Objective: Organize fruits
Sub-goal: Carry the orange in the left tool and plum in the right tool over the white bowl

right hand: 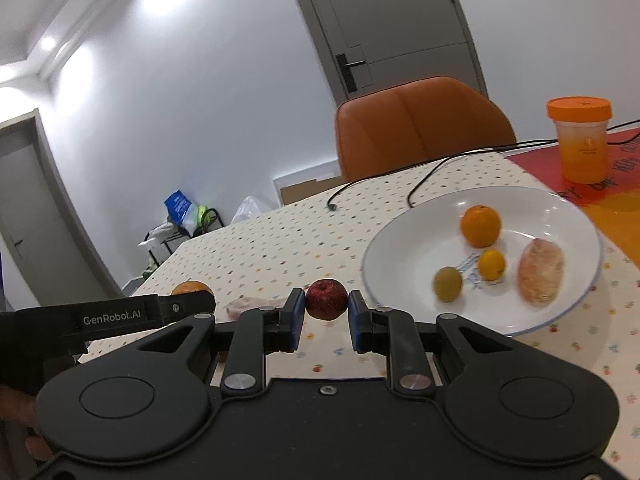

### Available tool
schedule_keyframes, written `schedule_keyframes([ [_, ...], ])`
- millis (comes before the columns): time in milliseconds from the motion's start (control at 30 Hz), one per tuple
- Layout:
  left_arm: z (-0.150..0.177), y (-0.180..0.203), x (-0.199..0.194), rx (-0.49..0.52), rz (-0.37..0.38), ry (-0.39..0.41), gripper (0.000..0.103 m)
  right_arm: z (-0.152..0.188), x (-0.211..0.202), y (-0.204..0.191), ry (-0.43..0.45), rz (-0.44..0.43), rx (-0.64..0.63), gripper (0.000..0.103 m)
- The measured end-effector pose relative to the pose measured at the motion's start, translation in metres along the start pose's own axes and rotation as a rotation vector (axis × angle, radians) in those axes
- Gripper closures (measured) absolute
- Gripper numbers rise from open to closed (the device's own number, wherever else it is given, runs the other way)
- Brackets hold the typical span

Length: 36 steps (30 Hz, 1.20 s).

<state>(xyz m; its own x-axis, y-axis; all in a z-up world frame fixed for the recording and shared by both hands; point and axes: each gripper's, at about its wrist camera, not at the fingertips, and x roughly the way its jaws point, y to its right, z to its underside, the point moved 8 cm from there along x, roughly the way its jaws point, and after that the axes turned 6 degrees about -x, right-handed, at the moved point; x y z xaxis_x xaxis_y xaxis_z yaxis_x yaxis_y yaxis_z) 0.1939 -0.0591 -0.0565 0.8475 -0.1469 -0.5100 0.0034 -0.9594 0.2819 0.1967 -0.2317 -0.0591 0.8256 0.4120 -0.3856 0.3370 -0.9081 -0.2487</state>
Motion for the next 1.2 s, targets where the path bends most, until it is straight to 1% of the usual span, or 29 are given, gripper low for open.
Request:
schedule_keyframes([
  [433, 0.002, 0.043, 0.013, 0.053, 0.035, -0.008, 0.068, 0.001, -0.018, 0.045, 0.03, 0.053, 0.058, 0.081],
  [833, 0.004, 0.074, 0.027, 0.09, 0.07, -0.015, 0.068, 0.005, -0.019, 0.07, 0.033, 0.082, 0.093, 0.081],
  [900, 0.005, 0.08, 0.03, 0.096, 0.078, -0.02, 0.068, 0.006, -0.019, 0.073, 0.03, 0.085, 0.101, 0.078],
  [933, 0.005, 0.082, 0.031, 0.098, 0.081, -0.022, 0.068, 0.007, -0.02, 0.076, 0.029, 0.09, 0.108, 0.073],
  [1200, 0.001, 0.106, 0.037, 0.124, 0.116, -0.012, 0.068, 0.01, -0.033, 0.094, 0.037, 0.12, 0.122, 0.072],
])
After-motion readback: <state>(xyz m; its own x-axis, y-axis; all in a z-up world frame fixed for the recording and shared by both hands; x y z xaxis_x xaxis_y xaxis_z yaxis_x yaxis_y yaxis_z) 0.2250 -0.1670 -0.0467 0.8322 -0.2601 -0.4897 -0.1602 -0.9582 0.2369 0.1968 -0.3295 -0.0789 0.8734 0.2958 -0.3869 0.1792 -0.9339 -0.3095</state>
